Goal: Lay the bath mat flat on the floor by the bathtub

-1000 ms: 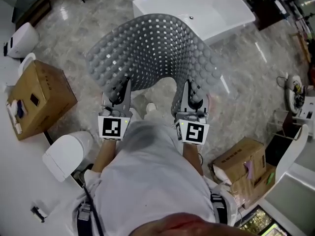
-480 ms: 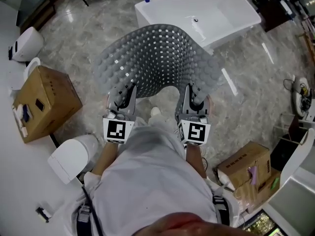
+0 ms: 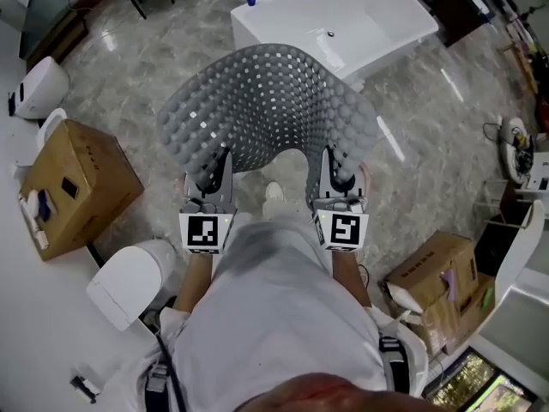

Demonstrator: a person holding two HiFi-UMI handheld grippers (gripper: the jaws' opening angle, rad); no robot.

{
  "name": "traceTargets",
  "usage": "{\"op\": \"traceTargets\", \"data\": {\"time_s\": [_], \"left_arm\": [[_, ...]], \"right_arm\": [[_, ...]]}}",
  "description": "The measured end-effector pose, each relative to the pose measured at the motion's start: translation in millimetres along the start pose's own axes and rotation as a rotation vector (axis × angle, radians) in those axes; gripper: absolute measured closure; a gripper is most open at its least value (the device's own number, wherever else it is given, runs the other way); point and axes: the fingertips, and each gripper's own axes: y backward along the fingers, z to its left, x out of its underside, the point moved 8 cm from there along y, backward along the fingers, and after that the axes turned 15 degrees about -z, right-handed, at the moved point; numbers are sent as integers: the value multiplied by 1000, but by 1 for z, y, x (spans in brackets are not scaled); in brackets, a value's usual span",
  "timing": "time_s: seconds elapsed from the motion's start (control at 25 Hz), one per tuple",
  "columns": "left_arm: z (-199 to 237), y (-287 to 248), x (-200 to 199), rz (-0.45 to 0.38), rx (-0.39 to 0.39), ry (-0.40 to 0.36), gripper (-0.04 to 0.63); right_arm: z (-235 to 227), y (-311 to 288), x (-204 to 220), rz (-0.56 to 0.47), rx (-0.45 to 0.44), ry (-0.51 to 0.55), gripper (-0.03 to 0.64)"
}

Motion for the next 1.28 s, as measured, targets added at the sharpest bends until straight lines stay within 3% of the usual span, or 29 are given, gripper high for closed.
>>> {"op": "traceTargets", "data": {"time_s": [0.2,0.68,1.0,1.28], "left_arm": [[-5,52,-2,-31,-47,49,574],[-40,124,1,-18,-19,81,574],[-46,99,22,54,-2,63,574],[-35,34,45,111,25,52,574]], "right_arm": [[33,44,-17,3,-15,-4,591],[53,124,-30,43,32,30,591],[31,114,4,96,47,-14,591],[-7,66,32,143,56,-46,591]]}}
